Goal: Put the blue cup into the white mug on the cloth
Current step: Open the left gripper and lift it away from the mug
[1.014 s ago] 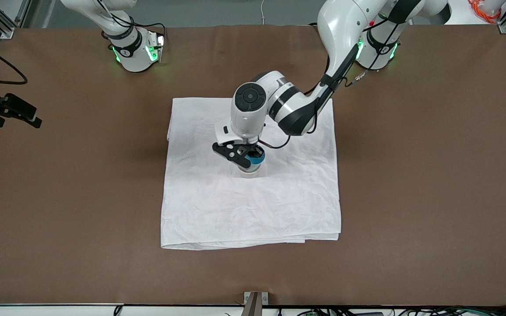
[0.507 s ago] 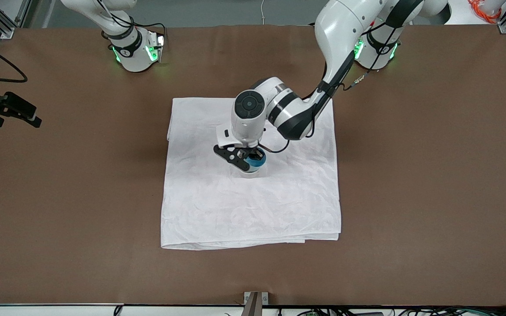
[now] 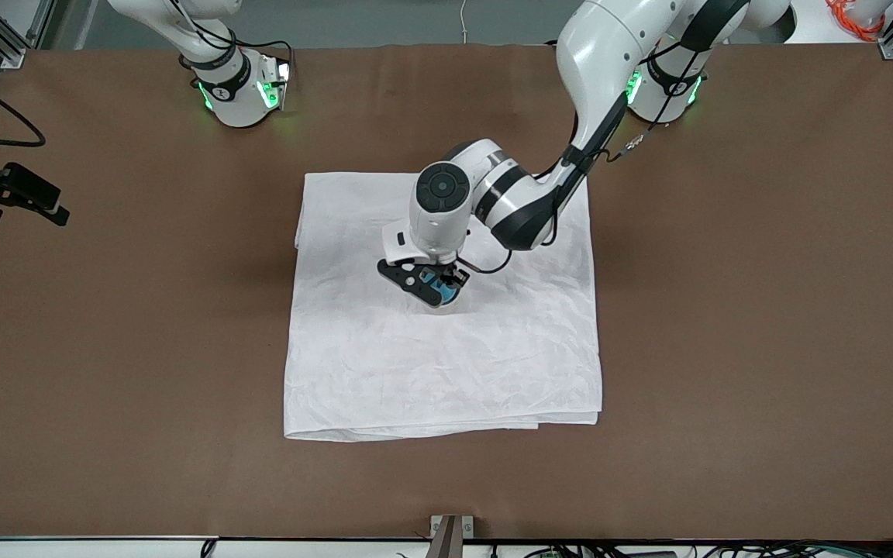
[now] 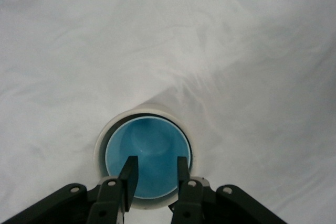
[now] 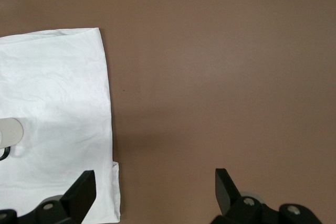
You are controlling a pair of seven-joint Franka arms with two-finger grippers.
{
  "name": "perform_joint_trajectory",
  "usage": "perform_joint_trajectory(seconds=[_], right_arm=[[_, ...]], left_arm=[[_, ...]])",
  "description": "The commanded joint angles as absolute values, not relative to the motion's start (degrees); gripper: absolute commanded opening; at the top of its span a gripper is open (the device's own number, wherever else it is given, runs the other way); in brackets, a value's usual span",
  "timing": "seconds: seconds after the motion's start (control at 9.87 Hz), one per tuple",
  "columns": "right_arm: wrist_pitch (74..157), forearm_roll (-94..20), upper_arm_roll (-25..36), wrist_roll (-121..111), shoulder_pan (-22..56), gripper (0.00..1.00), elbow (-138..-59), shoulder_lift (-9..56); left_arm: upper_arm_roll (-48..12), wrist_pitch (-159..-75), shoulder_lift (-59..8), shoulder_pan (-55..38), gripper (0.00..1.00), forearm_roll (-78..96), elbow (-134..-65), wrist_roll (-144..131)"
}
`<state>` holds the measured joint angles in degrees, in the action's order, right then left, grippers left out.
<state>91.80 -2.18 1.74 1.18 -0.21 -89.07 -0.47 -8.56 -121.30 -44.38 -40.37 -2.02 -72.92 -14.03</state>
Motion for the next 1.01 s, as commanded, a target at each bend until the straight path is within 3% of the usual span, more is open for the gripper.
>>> perform_joint_trajectory(seconds=[0.0,0.2,0.41,0.51,0.91], right_arm=[[91.84,-0.89,0.70,-0.35,-1.41,1.00,-89.12,-0.70],[91.76,-0.62,0.70,-0.79,-1.32,1.00,-89.38,-0.70],[91.67,-0.09,0.70,-2.62,-1.40,1.00,-89.21,-0.70],[91.76,0.00,0.70,-2.90,-1.84,1.00,-88.77,-0.70],[90.88,0.96,-2.10,-3.08,-3.60,1.00,-88.24,-0.70]], left_arm=[[-8.26,-116.05,-40.10,-37.11,0.40,-2.73,-72.77,-13.27],[-8.26,-108.76,-33.52,-30.45,0.40,-2.90,-73.21,-13.53],[-8.35,-101.80,-28.68,-20.09,0.59,-2.99,-73.04,-13.45],[-8.35,-99.78,-26.56,-15.69,1.00,-2.99,-73.21,-13.36],[-4.77,-96.33,-19.53,-4.51,1.00,-2.90,-73.04,-11.18]])
